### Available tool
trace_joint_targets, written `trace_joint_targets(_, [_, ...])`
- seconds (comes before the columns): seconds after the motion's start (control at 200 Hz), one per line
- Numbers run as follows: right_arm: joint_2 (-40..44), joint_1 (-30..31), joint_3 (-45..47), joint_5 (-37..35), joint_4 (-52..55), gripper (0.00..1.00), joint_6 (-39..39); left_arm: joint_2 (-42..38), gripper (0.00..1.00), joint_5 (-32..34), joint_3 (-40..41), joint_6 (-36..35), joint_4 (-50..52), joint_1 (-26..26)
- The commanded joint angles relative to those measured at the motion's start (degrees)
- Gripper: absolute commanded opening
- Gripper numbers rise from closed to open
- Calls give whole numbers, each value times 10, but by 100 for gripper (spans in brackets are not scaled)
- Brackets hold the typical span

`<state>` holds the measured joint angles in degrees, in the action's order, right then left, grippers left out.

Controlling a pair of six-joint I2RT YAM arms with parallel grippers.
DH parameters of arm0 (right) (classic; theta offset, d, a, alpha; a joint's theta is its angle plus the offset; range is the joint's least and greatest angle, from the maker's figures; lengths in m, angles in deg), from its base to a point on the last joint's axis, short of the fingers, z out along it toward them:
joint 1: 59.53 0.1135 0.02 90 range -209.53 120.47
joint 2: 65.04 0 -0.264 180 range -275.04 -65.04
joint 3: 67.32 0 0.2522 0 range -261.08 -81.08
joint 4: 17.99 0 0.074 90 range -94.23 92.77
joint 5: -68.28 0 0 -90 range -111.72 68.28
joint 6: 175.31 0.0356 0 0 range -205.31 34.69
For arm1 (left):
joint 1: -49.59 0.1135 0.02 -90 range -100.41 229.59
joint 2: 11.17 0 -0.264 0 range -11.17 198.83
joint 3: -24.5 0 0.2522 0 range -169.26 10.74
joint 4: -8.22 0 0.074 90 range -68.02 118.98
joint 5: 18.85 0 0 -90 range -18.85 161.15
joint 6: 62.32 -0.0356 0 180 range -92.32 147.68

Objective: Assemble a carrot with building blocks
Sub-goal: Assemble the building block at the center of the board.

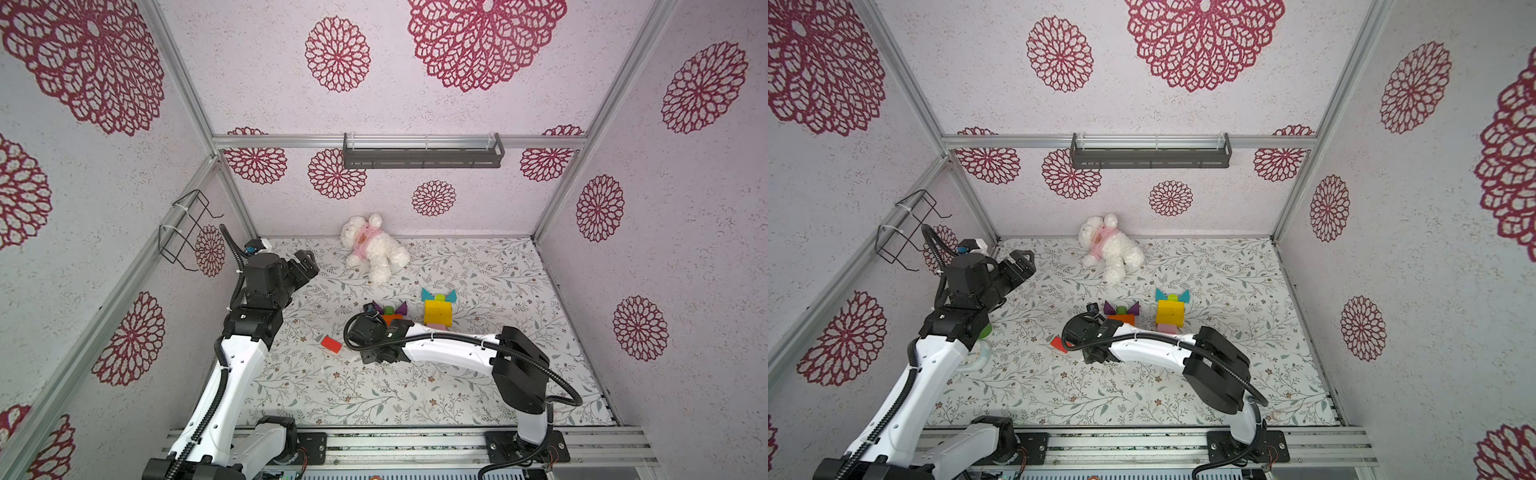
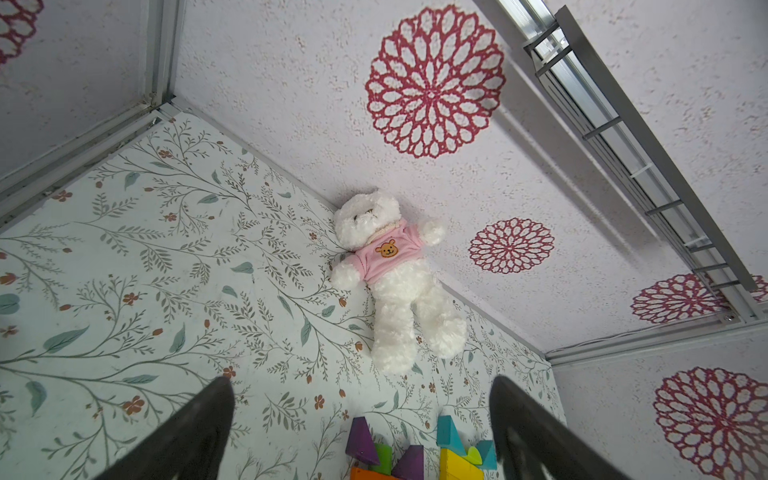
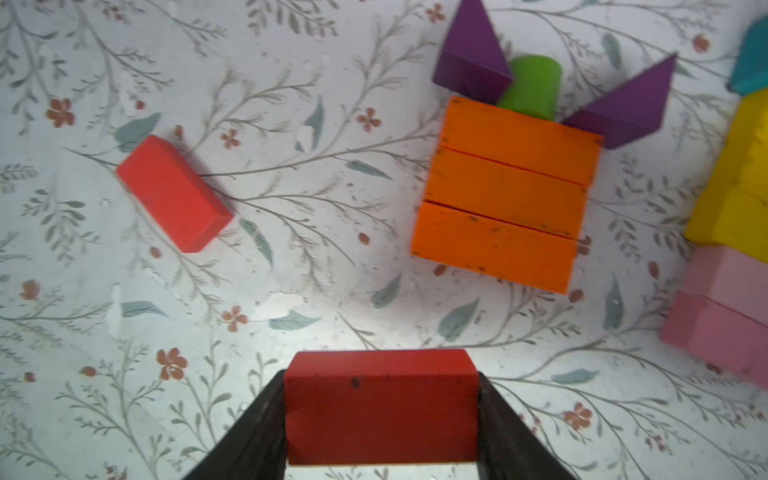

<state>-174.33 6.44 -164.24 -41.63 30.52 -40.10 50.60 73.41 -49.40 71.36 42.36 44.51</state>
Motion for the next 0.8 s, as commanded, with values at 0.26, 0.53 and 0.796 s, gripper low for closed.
trace_joint_targets(0.26, [4, -35, 66, -17, -34, 64, 46, 7, 98, -25, 3, 14, -20, 2])
trace_joint_targets(0.53, [-26, -47, 59, -21, -55, 64, 47, 10, 97, -32, 2, 14, -22, 2])
trace_joint_targets(0.796, [-42, -48, 66, -8, -76, 66, 46, 13, 97, -38, 2, 16, -23, 2])
